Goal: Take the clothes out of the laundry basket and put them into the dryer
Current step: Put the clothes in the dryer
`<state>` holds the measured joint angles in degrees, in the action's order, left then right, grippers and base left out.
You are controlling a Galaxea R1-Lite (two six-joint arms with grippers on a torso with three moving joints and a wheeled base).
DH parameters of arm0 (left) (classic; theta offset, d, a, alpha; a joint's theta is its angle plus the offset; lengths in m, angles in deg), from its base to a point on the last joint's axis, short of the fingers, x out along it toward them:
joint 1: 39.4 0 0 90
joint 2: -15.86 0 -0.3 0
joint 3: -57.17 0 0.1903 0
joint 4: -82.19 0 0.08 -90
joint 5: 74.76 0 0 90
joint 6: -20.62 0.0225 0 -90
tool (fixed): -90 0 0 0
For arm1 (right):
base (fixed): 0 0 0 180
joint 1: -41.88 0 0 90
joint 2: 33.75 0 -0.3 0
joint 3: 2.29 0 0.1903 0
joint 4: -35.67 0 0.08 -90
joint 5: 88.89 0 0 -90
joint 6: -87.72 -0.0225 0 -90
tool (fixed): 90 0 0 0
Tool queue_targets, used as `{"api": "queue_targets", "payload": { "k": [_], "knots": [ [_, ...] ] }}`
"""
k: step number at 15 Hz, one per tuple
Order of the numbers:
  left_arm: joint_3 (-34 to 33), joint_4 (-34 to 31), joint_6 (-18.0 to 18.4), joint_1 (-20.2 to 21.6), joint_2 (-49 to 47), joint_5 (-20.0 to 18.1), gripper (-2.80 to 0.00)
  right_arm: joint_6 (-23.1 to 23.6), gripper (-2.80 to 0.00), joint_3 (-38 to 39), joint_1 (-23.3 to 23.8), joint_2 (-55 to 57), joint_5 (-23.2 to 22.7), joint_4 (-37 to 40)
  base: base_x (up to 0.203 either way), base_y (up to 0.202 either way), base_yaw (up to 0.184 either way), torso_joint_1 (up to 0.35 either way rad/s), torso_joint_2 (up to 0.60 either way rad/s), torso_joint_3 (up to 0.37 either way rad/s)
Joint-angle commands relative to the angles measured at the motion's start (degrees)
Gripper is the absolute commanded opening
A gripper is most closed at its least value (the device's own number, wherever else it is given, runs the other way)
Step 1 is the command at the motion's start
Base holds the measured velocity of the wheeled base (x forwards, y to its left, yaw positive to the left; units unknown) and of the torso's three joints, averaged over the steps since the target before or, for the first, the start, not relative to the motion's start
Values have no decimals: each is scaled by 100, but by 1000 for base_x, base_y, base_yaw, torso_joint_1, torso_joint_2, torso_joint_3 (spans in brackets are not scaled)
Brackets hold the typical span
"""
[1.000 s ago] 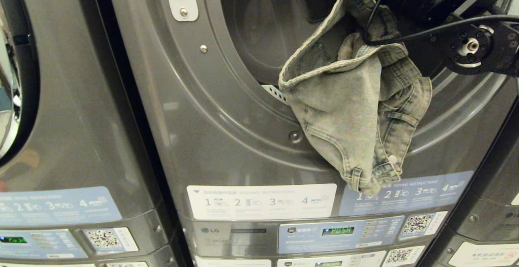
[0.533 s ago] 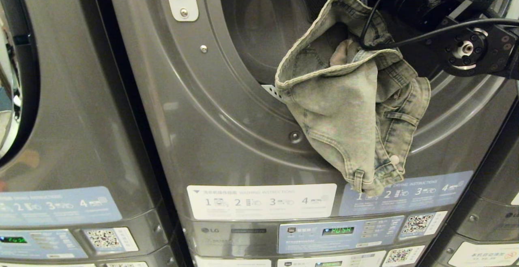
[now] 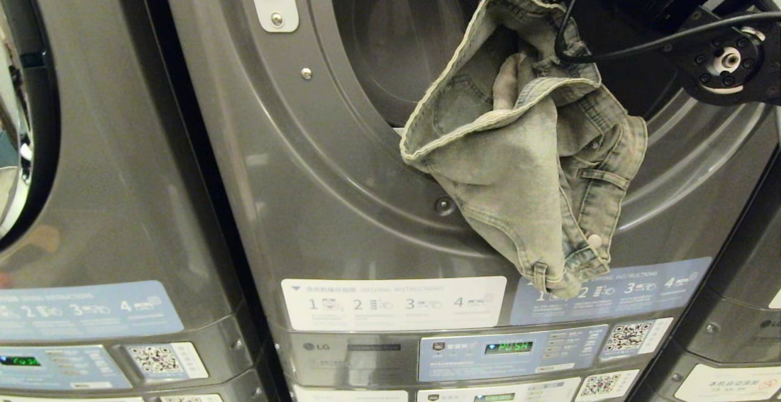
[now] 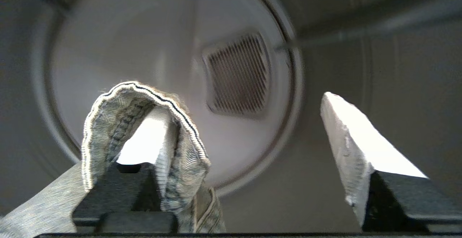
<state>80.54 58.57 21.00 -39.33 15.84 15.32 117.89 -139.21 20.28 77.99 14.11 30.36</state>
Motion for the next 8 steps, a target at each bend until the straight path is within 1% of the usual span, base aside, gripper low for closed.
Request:
{"api": "queue_targets", "payload": {
  "k": [1, 4, 8],
  "knots": [
    [-9, -2, 6, 1, 2, 1, -280, -35, 0, 0, -19, -135, -93, -24, 0, 0, 0, 0, 0, 0],
    [-9, -2, -3, 1, 2, 1, -280, -47, 0, 9, -17, -116, -95, 63, 0, 0, 0, 0, 0, 0],
    [-9, -2, -3, 1, 2, 1, -280, -69, 0, 9, -4, -179, -90, 887, 0, 0, 0, 0, 0, 0]
  ]
}}
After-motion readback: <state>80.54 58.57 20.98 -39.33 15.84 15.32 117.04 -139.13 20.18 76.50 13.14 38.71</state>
